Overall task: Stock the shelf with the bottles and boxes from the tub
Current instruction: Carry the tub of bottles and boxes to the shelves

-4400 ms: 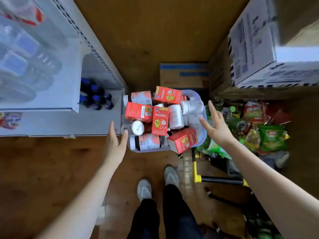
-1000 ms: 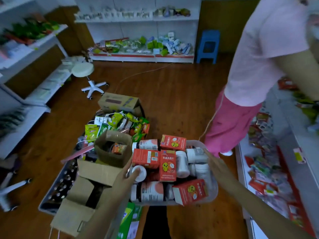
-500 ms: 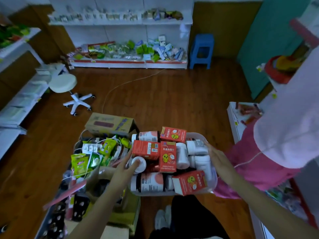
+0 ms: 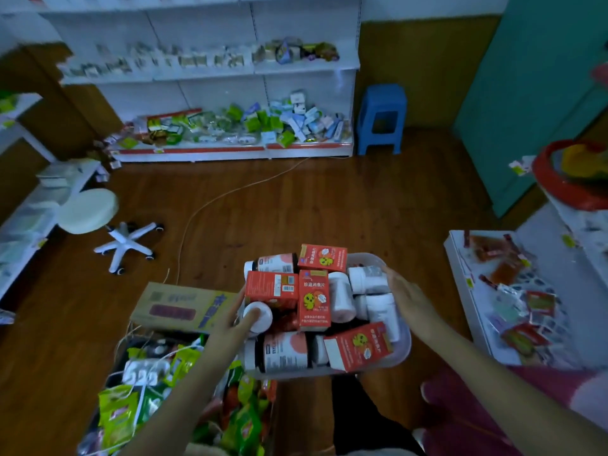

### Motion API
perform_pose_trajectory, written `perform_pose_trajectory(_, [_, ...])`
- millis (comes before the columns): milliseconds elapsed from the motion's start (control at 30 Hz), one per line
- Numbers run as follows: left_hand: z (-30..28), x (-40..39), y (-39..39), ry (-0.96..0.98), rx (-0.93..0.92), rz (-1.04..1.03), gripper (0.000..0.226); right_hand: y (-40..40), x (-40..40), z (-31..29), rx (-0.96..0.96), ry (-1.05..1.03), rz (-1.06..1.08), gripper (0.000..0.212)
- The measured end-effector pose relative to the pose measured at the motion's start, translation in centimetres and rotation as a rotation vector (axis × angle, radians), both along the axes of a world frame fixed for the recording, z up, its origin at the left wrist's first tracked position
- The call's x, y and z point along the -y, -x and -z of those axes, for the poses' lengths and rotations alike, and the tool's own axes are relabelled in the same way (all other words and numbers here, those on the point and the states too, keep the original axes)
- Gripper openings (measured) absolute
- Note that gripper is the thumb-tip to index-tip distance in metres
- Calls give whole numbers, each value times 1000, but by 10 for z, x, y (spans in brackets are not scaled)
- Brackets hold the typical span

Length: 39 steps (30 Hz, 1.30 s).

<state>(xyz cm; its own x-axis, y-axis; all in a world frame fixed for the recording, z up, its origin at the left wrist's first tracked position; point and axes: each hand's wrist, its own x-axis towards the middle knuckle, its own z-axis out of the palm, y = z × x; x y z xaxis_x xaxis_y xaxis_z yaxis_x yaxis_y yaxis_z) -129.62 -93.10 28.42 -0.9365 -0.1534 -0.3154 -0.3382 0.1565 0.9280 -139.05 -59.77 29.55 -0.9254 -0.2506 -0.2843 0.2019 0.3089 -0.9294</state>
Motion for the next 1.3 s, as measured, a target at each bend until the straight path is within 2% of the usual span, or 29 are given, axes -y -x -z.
perform_pose_trajectory(167, [8, -6, 122, -20, 87, -59, 51, 131, 1, 20, 22, -51, -25, 65])
perform_pose_trajectory(333, [2, -3, 246, -17, 107, -52, 49, 243, -2, 17, -44, -190, -45, 54])
perform_pose_trajectory(633, [9, 12, 480, -113, 106, 113, 56, 436, 1, 26, -66, -346, 55, 68])
perform_pose_trajectory(733, [14, 20, 562, -117, 98, 190, 73, 498, 5, 30, -47, -418, 108, 70])
perform_pose_trajectory(800, [15, 25, 613, -93, 100, 232, 77, 535, 8, 26, -24, -452, 155, 78])
perform_pose_trajectory(1067, [12, 15, 803, -65, 89, 355, 62, 676, 0, 15, 73, -541, 257, 88])
perform_pose_trajectory(1233, [21, -19, 902, -51, 127, 349, 51, 770, -31, 36, 100, -520, 263, 117])
perform_pose_trajectory(1300, [25, -36, 940, -63, 144, 336, 55, 811, -46, 43, 108, -489, 269, 116])
